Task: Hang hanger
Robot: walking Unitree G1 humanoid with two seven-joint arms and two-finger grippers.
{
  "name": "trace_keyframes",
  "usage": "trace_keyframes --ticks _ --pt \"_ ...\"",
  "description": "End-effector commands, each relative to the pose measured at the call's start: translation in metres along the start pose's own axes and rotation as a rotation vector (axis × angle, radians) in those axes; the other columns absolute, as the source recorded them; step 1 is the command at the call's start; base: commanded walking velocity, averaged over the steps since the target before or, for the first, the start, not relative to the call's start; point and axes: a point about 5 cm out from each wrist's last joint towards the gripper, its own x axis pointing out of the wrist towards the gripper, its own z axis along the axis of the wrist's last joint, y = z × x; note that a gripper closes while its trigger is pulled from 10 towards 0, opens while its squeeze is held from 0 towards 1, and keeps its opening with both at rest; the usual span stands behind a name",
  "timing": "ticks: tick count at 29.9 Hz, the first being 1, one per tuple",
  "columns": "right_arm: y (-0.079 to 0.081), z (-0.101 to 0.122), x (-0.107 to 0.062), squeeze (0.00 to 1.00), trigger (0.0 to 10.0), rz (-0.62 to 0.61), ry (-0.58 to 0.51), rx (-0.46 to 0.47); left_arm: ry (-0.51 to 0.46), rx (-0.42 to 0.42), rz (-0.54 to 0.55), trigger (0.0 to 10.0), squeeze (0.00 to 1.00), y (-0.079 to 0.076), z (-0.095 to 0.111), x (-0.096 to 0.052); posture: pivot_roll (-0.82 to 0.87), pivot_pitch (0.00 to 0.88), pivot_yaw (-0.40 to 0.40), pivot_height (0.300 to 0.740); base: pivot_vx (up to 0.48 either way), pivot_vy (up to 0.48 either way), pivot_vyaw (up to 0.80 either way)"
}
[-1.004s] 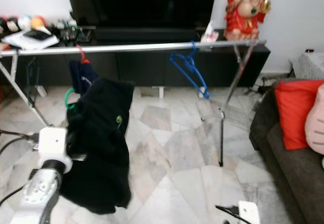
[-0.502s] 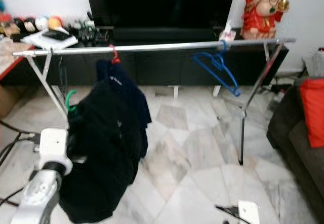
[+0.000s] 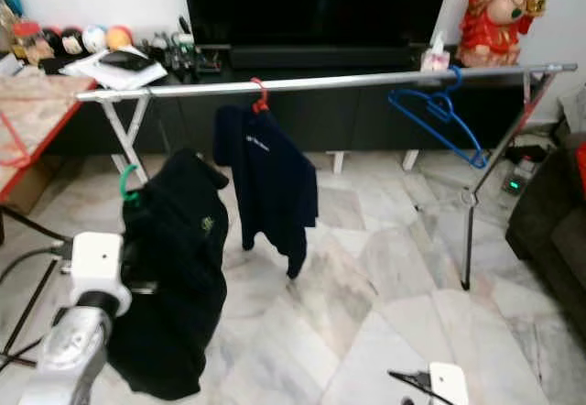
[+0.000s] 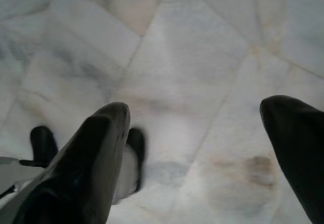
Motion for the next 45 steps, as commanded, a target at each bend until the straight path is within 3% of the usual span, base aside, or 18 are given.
trace_keyframes --ticks 1,21,45 --pt "-0.0055 -0.0065 -0.0017 0.0 10.0 -0.015 0.022 -0.002 -0.066 -0.007 -0.039 10.0 0.0 -0.0077 0.0135 0.0024 0.0 0.0 0.008 0.74 0.0 0.0 0.0" --pt "-0.0041 -0.0076 -0.0016 0.0 10.0 -0.027 0.019 0.011 -0.048 -0.016 -0.084 10.0 0.0 -0.0159 0.0103 0.0 0.01 0.0 0.013 0.74 0.0 0.0 0.0" --pt "-0.0057 -0.0051 -0.0014 0.0 10.0 -0.038 0.014 0.019 -0.055 -0.026 -0.073 10.0 0.0 -0.0162 0.0127 -0.001 0.0 0.0 0.002 0.74 -0.328 0.0 0.0"
